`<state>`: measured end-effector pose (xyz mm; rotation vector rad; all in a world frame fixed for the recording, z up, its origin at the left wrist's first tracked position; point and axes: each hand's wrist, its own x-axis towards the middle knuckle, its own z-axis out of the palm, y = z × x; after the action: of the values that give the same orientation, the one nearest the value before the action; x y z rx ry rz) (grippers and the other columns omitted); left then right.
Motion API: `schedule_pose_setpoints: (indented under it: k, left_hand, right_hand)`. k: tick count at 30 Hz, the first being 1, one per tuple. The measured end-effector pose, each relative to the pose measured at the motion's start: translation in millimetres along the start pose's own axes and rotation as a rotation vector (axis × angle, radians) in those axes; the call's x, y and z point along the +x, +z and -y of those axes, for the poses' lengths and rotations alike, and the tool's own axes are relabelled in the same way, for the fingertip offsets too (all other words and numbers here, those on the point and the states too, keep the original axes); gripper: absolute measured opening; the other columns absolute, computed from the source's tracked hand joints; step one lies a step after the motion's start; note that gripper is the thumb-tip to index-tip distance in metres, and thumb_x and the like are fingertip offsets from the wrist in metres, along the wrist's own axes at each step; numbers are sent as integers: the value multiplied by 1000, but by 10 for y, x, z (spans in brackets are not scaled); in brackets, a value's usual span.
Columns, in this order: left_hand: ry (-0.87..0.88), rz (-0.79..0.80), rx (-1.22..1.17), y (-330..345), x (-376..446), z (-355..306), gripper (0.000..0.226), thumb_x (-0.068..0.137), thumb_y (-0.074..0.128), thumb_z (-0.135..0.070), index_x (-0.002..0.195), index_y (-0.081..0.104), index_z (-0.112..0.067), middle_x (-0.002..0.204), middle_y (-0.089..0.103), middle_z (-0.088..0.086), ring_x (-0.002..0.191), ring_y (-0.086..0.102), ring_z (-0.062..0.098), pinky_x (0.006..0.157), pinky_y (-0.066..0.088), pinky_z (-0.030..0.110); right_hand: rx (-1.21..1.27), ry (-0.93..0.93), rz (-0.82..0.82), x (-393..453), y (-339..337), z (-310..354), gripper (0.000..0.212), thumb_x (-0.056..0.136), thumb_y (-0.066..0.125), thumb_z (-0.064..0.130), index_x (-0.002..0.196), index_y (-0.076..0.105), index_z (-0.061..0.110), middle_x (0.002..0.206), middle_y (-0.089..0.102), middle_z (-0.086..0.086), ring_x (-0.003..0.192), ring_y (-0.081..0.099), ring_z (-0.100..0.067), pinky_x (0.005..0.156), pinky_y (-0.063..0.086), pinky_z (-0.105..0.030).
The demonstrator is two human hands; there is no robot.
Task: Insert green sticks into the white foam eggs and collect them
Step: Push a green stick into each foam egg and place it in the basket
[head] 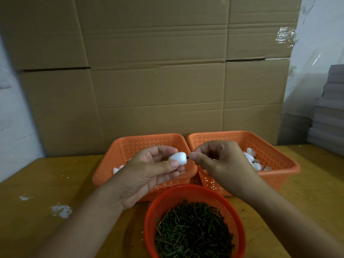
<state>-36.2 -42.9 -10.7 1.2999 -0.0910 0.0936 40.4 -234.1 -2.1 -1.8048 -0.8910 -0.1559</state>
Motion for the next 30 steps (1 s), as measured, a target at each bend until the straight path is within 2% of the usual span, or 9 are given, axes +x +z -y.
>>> schedule_pose_setpoints:
  k: [6, 12, 19, 23, 25, 30]
  left_hand:
    - [-1, 0, 2, -2, -5, -7, 28, 70, 84, -9, 96, 79, -16, 113, 73, 17, 100, 74, 29, 78, 59, 26]
    - [4, 9, 21, -8, -7, -13, 29, 68, 85, -11, 96, 80, -17, 112, 74, 17, 100, 74, 29, 77, 59, 25]
    - [24, -4, 65, -9, 1, -12, 29, 67, 85, -15, 96, 79, -18, 111, 74, 17, 98, 74, 29, 77, 59, 25]
    - [47, -14, 96, -6, -14, -12, 23, 74, 83, -12, 95, 79, -17, 111, 74, 16, 98, 74, 30, 77, 59, 25]
    - [57, -31, 115, 2, -20, -7, 20, 75, 80, -10, 94, 78, -16, 110, 75, 15, 98, 75, 30, 76, 59, 25]
    - [82, -64, 167, 37, -24, -3, 18, 72, 79, -13, 89, 79, -19, 108, 75, 12, 96, 75, 29, 75, 59, 24]
  right_hand:
    - [2, -10, 17, 2, 20, -14, 22, 91, 71, 18, 69, 69, 24, 51, 62, 16, 46, 53, 1, 47, 36, -10]
    - [-3, -20, 21, 5, 39, -42, 21, 92, 69, 19, 71, 70, 20, 54, 61, 3, 48, 49, -3, 48, 39, -19]
    - [5, -19, 2, 6, 73, -57, 27, 93, 69, 19, 67, 67, 25, 49, 60, 12, 44, 49, 2, 46, 37, -13]
    - [-10, -6, -18, 1, 96, -68, 23, 93, 69, 22, 70, 70, 17, 52, 61, 3, 45, 49, 1, 46, 37, -15]
    - [-20, 3, -29, -3, 105, -68, 26, 93, 68, 24, 69, 70, 16, 51, 60, 2, 45, 49, 0, 47, 37, -17]
    - [-39, 30, -51, -19, 135, -50, 31, 93, 66, 27, 64, 66, 18, 57, 62, -13, 47, 49, -6, 48, 39, -28]
